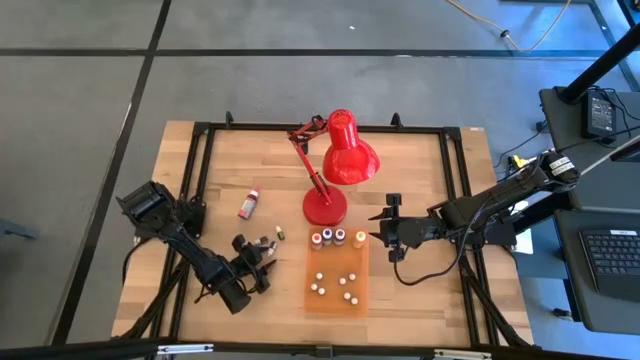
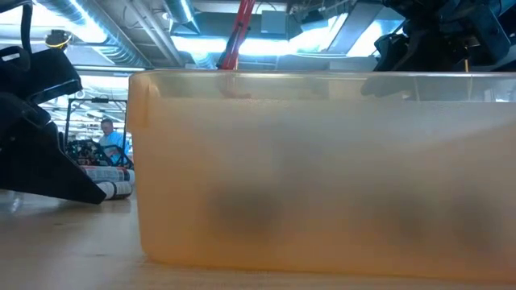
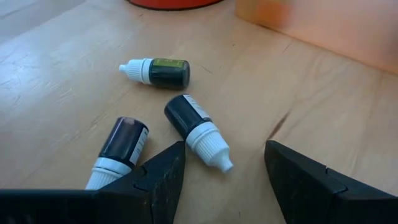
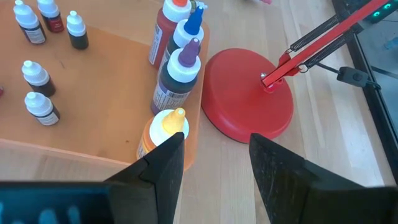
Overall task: Pick & Place food coloring
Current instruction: Put the small black food coloring bottle into the orange bin
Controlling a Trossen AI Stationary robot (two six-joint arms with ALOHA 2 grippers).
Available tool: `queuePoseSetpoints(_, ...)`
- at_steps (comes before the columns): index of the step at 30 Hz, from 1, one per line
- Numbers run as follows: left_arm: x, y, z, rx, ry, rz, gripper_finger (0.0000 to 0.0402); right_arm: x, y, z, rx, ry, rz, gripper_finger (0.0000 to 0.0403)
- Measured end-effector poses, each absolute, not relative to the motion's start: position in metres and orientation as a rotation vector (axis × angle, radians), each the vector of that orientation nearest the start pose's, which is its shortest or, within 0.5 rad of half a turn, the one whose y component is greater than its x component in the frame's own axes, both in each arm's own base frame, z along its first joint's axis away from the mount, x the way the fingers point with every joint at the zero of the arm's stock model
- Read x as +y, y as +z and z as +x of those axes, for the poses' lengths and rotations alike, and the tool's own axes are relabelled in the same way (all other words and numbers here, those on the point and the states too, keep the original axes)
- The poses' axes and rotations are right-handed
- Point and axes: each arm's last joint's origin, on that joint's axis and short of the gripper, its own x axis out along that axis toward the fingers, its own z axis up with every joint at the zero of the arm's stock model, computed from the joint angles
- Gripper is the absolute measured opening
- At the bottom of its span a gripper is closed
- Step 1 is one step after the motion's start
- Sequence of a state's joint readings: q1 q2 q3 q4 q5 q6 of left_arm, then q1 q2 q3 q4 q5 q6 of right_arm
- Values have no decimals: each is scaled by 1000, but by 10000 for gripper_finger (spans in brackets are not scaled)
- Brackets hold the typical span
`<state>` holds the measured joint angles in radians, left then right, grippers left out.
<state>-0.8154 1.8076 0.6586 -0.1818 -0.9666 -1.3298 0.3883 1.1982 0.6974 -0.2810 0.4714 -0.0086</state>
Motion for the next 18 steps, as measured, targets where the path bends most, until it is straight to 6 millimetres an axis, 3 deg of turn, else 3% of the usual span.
queuePoseSetpoints(9, -167, 79, 195, 562, 608, -203, 210, 76, 218, 222, 711, -76, -334, 184)
queuePoseSetpoints(18, -160, 80, 202, 603, 621, -180, 161, 76, 218, 222, 711, -76, -334, 184)
